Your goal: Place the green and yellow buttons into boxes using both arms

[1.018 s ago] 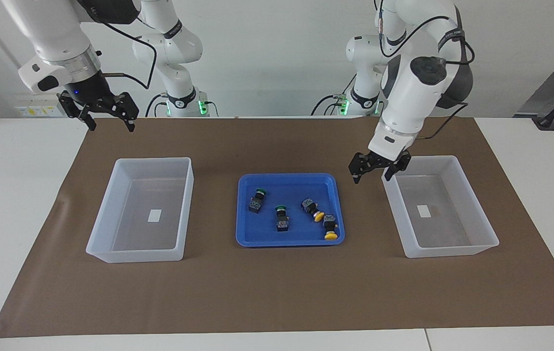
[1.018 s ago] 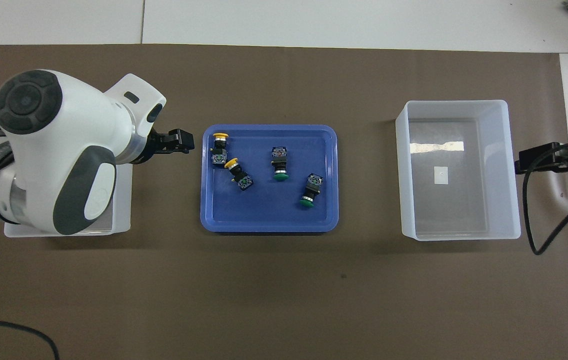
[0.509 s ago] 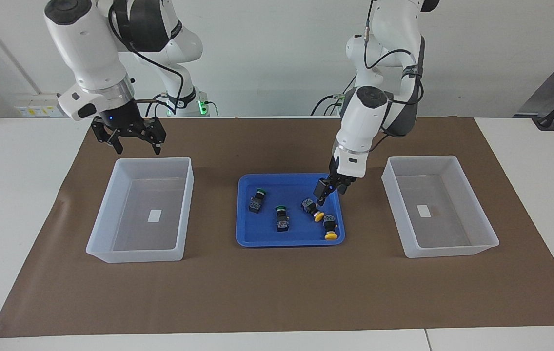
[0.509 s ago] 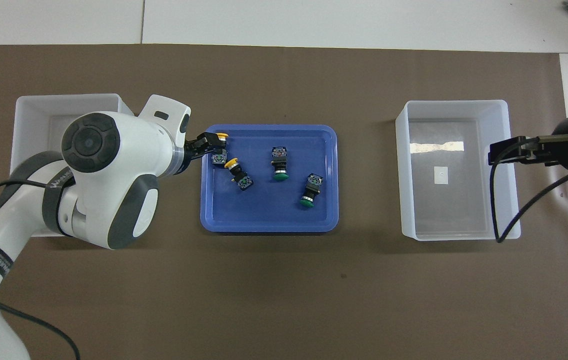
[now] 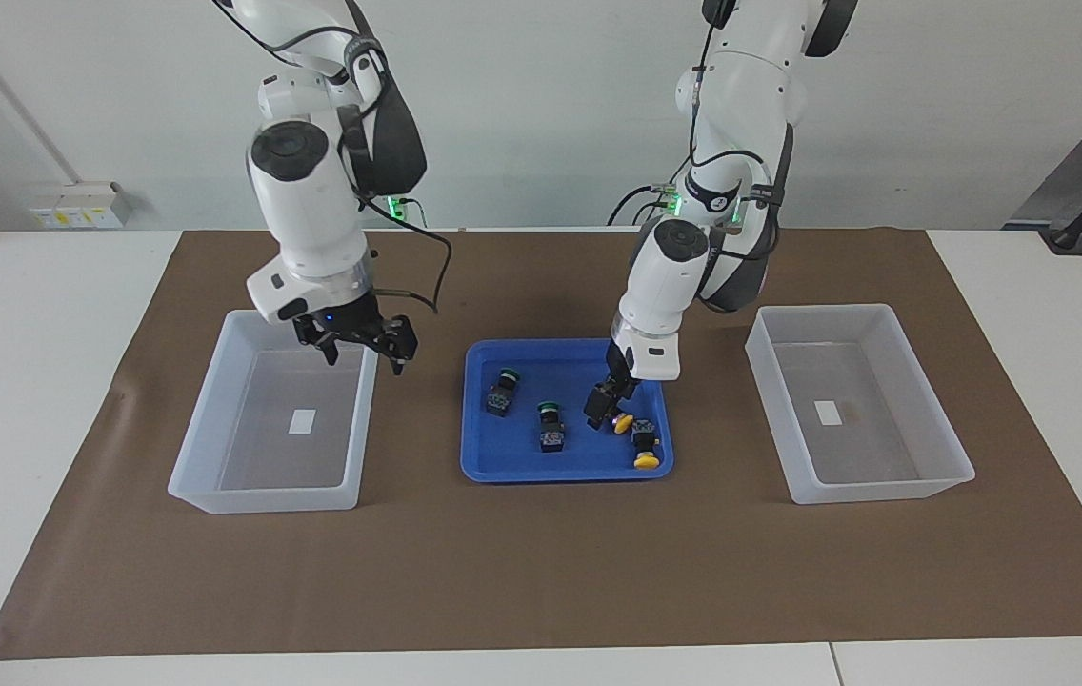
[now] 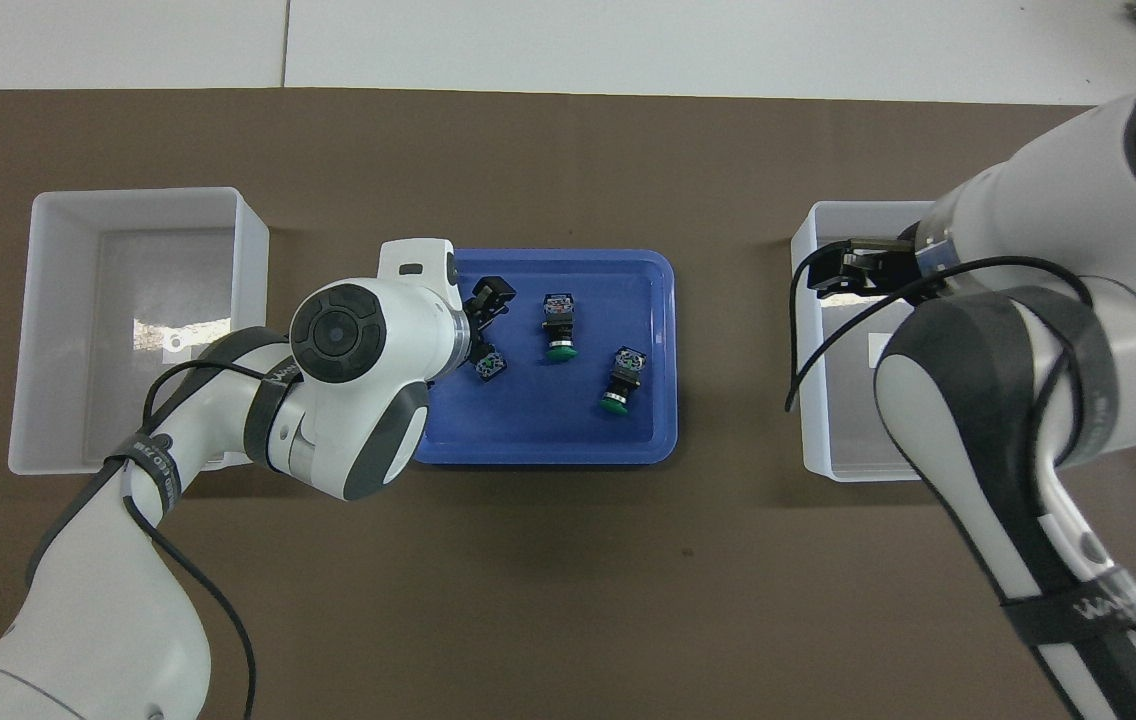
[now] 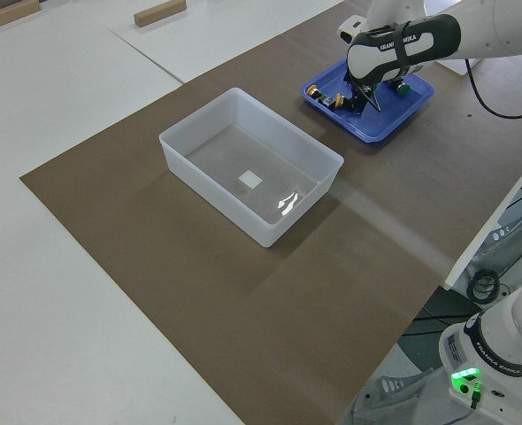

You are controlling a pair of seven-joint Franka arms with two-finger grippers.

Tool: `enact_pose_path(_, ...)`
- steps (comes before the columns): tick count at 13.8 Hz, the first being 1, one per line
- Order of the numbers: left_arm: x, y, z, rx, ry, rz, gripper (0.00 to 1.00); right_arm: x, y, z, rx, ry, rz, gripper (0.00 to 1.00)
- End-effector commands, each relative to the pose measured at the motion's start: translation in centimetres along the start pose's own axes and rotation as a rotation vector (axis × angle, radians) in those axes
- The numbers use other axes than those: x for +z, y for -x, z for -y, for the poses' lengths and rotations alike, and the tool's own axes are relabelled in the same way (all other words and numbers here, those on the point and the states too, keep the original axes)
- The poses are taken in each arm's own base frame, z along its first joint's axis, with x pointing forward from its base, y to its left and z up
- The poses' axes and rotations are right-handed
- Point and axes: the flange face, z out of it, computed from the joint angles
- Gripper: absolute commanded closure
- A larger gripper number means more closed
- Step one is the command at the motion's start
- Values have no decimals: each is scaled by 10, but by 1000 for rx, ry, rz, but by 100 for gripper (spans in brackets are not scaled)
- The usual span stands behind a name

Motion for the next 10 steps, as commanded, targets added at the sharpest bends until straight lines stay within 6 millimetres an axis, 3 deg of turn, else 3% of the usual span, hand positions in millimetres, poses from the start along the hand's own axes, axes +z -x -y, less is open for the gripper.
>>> enact_pose_path(1,10,8,12,-31,26,-8,0,33,16,35,131,-9,-11,0)
enact_pose_path(3,11,9,12,-68,36,-10,13,54,30,52,241,-24,1,0)
enact_pose_path(7,13,21,11,-72,25,-1,60,80,46,76,435,-98,69,0)
enact_pose_path(10,10,20,8,-70,19,0,84,122,88,111,554,-92,75,0)
